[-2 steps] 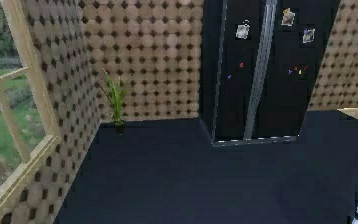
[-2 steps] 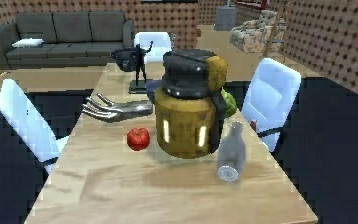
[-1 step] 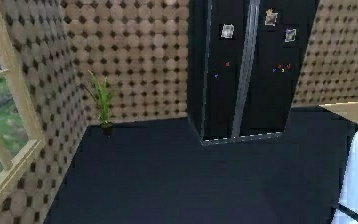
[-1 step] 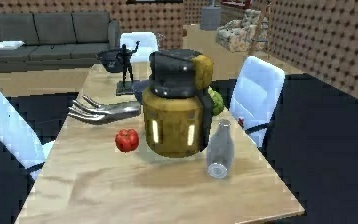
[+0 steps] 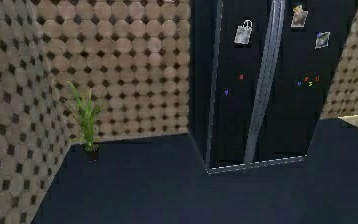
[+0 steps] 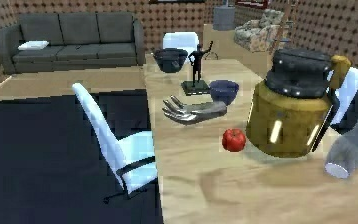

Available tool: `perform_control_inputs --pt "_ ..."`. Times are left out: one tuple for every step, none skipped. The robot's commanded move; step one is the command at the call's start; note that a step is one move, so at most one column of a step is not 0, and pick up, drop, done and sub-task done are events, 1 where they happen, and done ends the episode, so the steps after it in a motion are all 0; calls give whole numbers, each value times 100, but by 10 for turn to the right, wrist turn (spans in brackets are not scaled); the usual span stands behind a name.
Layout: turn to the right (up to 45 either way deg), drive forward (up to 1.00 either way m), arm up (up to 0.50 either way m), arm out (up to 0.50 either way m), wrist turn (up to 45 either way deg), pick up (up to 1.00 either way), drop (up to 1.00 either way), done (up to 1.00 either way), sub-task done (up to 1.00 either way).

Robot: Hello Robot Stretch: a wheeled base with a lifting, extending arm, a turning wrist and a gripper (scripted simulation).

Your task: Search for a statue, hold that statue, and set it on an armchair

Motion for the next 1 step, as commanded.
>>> perform_control_inputs --pt "270 0 0 0 0 0 0 0 0"
